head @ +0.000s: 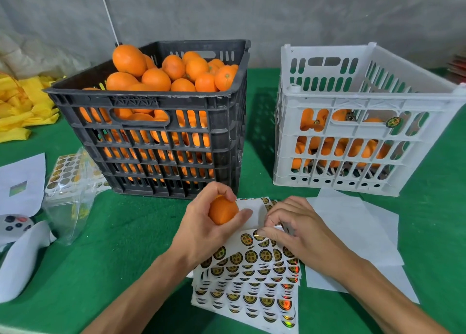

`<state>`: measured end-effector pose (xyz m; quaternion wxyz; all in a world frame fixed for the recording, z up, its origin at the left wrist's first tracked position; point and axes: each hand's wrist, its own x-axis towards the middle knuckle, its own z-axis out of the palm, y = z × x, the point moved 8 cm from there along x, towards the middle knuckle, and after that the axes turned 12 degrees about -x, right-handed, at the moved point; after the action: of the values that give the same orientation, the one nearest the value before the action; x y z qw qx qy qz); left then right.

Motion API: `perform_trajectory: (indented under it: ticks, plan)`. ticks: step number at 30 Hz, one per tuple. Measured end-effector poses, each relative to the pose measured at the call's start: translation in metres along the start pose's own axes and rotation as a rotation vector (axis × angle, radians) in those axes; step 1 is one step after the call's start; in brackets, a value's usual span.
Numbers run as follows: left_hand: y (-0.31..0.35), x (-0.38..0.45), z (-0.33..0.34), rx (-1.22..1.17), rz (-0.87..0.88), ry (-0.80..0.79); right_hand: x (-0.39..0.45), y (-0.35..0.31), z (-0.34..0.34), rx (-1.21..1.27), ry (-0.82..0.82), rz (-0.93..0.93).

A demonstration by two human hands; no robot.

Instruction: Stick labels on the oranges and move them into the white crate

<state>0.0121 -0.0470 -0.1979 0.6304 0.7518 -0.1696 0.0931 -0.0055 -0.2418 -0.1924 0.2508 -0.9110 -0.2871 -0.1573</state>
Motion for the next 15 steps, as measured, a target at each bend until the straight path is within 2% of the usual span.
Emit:
perform_trajectory:
  ticks: [3, 5, 15]
  plan:
    - [0.006, 0.000, 0.011, 0.184, 0.093, -0.172, 0.001, -0.001, 0.002, -0.048, 0.028, -0.002]
    - [0.006, 0.000, 0.016, 0.222, 0.090, -0.255, 0.002, -0.003, 0.001, -0.085, 0.074, -0.007]
    - [-0.004, -0.003, 0.033, 0.237, -0.020, -0.420, 0.001, -0.016, 0.007, -0.245, 0.192, -0.080]
